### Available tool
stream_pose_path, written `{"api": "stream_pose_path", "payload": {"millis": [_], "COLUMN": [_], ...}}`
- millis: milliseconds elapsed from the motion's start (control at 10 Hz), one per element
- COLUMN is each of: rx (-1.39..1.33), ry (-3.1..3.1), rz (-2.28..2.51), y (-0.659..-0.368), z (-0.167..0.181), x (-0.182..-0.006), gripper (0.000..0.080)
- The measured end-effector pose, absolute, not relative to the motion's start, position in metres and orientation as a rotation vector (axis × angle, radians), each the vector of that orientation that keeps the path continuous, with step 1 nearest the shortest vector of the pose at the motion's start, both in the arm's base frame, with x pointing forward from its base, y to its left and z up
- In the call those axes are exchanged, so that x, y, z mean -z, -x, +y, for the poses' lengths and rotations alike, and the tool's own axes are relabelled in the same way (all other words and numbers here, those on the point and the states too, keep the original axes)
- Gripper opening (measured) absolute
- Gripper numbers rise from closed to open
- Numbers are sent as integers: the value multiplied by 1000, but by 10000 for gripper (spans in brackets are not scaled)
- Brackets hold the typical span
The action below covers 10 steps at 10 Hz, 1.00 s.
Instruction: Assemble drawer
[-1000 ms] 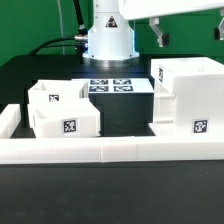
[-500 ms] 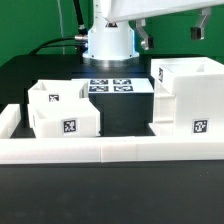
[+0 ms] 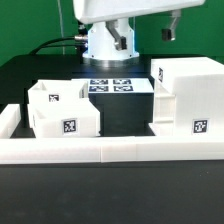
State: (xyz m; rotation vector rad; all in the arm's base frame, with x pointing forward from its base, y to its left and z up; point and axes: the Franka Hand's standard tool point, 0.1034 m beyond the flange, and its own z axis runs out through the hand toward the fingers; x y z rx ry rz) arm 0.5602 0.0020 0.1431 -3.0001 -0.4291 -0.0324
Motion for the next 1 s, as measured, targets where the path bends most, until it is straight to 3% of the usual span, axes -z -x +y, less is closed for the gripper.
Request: {"api": "stream_pose_path", "payload": {"millis": [400, 700, 1000], "rx": [58, 46, 43], "ry": [3017, 3014, 3014], "rz": [-507, -566, -564], "y": [-556, -555, -555], "z": [-47, -60, -60], "x": [-109, -83, -83], "gripper": [649, 649, 649]}}
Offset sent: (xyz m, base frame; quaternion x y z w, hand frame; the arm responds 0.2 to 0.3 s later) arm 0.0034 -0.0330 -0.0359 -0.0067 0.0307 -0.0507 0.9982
